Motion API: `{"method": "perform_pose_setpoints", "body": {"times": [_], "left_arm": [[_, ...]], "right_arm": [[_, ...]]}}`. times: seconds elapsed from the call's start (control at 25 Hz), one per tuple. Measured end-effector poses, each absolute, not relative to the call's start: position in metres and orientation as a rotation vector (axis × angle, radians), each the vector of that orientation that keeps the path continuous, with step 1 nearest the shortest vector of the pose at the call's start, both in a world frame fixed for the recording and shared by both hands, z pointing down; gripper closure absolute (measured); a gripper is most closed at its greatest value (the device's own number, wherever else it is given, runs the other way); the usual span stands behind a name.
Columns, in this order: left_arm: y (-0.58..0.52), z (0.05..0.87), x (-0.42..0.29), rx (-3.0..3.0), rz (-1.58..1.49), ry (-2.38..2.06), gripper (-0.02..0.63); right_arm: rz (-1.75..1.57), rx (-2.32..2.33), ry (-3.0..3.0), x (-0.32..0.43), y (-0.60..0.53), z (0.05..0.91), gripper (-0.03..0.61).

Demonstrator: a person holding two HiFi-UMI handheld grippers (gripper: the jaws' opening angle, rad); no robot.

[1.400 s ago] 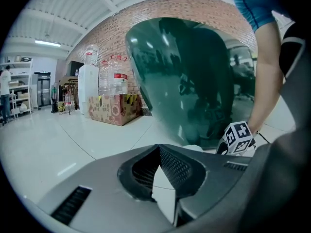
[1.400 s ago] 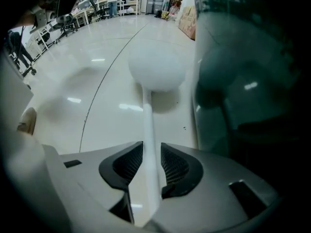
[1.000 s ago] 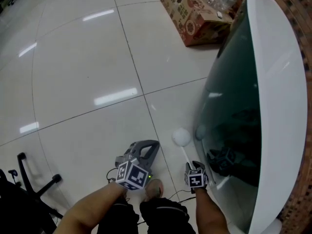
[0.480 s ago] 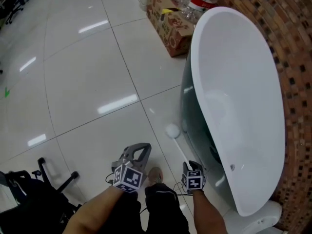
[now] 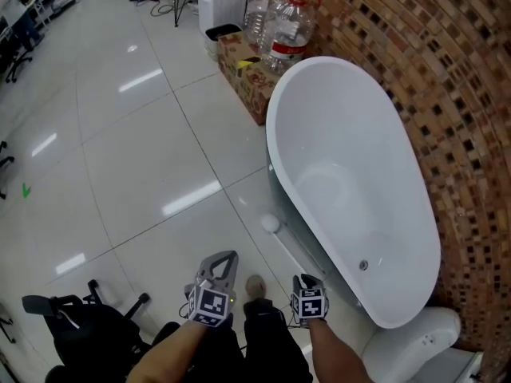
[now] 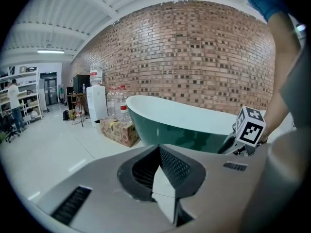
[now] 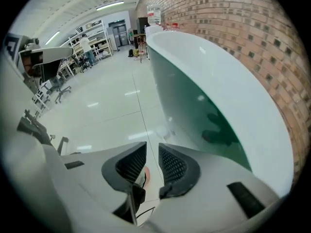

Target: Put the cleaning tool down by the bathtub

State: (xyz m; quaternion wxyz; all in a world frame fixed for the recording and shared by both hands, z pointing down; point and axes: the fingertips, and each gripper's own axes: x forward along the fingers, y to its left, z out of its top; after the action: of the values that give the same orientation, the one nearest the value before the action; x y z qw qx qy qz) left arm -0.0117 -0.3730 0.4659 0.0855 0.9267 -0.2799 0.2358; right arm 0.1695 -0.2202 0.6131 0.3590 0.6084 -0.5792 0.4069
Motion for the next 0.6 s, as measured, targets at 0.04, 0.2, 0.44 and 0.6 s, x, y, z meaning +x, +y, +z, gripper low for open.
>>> {"method": "perform_pose_setpoints", "body": {"times": [0.04,0.2,0.44,0.6], "left_arm": [[-0.369,0.453,-0.012,2.765,0.703,-0.832,0.617],[-0.358,0.396,-0.005,2.785,0.653,-0.841,0.617],[-0.336,0.307,0.005,2.833,0.569,-0.812,0.617],[-0.324,0.254,0.017,2.909,0.493,-0.783,0.617]], "right_arm": [[1.045,1.587,-1.500,0.169,-0.221,0.597,0.482],[1.003,1.713,-1.544,0.181,-0.231,0.525,0.485],[0.890,1.935,-1.626,0.192,-0.236,0.405,0.489],[0.797,1.992,-1.736,0.183,-0.239,0.334,0.508]]}}
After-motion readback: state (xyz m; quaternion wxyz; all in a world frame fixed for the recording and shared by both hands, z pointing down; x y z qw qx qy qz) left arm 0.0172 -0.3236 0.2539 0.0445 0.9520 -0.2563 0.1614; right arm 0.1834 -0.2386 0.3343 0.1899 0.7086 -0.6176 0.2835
